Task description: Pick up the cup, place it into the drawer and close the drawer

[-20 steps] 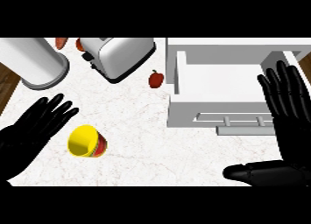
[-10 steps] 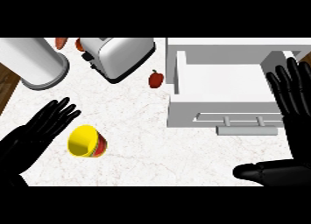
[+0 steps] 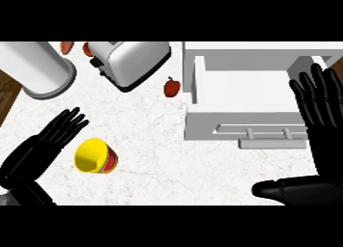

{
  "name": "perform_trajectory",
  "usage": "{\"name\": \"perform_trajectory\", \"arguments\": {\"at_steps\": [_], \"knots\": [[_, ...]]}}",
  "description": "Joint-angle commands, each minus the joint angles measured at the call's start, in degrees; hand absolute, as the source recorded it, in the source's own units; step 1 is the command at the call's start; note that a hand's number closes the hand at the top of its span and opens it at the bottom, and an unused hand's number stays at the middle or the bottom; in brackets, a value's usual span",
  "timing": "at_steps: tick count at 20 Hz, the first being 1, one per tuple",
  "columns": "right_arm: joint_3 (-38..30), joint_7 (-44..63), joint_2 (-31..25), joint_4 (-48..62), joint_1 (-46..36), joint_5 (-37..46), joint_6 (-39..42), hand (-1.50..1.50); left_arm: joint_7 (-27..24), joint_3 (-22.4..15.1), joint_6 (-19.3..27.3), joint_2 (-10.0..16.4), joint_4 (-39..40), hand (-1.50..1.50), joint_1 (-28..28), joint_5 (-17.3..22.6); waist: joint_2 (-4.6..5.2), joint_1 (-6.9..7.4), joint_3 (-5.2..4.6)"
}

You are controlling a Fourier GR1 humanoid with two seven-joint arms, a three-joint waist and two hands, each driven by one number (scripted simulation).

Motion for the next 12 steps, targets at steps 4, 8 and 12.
{"name": "perform_trajectory", "arguments": {"at_steps": [4, 8, 12], "knots": [[0.8, -0.1, 0.3, -0.8, 1.5, -0.9, 1.3, -1.5, -15.3, 0.9, -1.6, 0.0, 17.3, -1.5, -5.2, -13.7, 0.07, -0.3, -0.02], [-3.2, 1.2, -1.3, -0.9, -0.1, -3.2, 1.5, -1.5, -23.0, -0.8, -1.4, 1.4, 22.6, -1.5, -5.6, -18.8, 0.04, -0.22, -0.02], [2.2, 0.2, 1.3, -4.2, 3.7, 0.8, 0.7, -1.5, -25.1, -2.2, 1.4, 1.0, 25.9, -1.5, -5.8, -20.4, -0.02, -0.18, 0.0]]}}
